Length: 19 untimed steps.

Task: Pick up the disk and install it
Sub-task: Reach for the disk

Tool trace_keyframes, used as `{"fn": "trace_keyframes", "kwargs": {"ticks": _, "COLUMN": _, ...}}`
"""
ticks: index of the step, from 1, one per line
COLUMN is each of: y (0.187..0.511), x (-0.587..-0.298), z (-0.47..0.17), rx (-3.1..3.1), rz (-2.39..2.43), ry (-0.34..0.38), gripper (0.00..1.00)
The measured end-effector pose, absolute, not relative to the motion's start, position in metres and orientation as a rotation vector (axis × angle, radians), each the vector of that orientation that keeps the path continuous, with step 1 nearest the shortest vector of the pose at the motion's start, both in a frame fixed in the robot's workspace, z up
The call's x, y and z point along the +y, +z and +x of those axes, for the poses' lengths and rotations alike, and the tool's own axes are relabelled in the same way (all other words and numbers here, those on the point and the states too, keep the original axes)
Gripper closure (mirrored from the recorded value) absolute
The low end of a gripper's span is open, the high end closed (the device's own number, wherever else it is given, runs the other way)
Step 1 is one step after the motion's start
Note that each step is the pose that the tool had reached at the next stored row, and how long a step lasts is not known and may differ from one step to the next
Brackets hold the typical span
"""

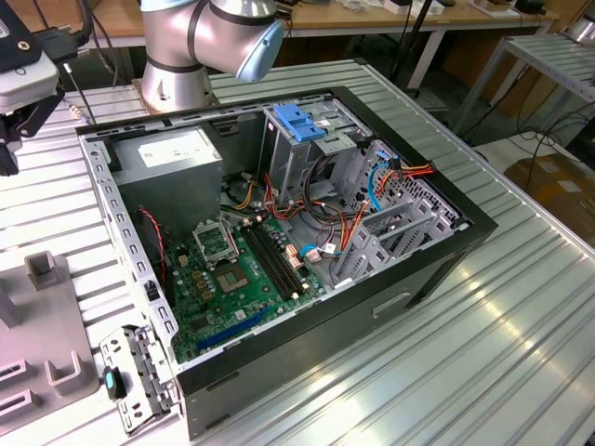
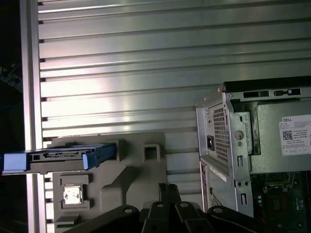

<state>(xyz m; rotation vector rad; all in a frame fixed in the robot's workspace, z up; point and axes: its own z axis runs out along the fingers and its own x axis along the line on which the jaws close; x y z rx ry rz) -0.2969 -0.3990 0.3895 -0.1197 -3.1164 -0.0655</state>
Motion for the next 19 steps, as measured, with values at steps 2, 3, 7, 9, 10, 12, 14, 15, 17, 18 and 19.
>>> {"fn": "trace_keyframes", "kwargs": {"ticks": 2, "y": 0.389, "x": -0.399, "z": -0.298, "rx": -3.116, "rz": -0.12, "ry": -0.065, "gripper": 0.89}}
{"fn": "trace_keyframes", "kwargs": {"ticks": 3, "y": 0.389, "x": -0.399, "z": -0.299, "rx": -3.116, "rz": -0.12, "ry": -0.065, "gripper": 0.89}}
{"fn": "trace_keyframes", "kwargs": {"ticks": 7, "y": 0.389, "x": -0.399, "z": -0.301, "rx": -3.116, "rz": -0.12, "ry": -0.065, "gripper": 0.89}}
{"fn": "trace_keyframes", "kwargs": {"ticks": 9, "y": 0.389, "x": -0.398, "z": -0.304, "rx": -3.116, "rz": -0.12, "ry": -0.065, "gripper": 0.89}}
{"fn": "trace_keyframes", "kwargs": {"ticks": 10, "y": 0.389, "x": -0.398, "z": -0.306, "rx": -3.116, "rz": -0.12, "ry": -0.065, "gripper": 0.89}}
{"fn": "trace_keyframes", "kwargs": {"ticks": 12, "y": 0.389, "x": -0.397, "z": -0.309, "rx": -3.116, "rz": -0.12, "ry": -0.065, "gripper": 0.89}}
{"fn": "trace_keyframes", "kwargs": {"ticks": 14, "y": 0.389, "x": -0.397, "z": -0.312, "rx": -3.116, "rz": -0.12, "ry": -0.066, "gripper": 0.89}}
{"fn": "trace_keyframes", "kwargs": {"ticks": 15, "y": 0.389, "x": -0.397, "z": -0.313, "rx": -3.116, "rz": -0.12, "ry": -0.067, "gripper": 0.89}}
{"fn": "trace_keyframes", "kwargs": {"ticks": 17, "y": 0.389, "x": -0.397, "z": -0.316, "rx": -3.116, "rz": -0.12, "ry": -0.067, "gripper": 0.89}}
{"fn": "trace_keyframes", "kwargs": {"ticks": 18, "y": 0.389, "x": -0.397, "z": -0.317, "rx": -3.116, "rz": -0.12, "ry": -0.068, "gripper": 0.89}}
{"fn": "trace_keyframes", "kwargs": {"ticks": 19, "y": 0.389, "x": -0.396, "z": -0.318, "rx": -3.116, "rz": -0.12, "ry": -0.068, "gripper": 0.89}}
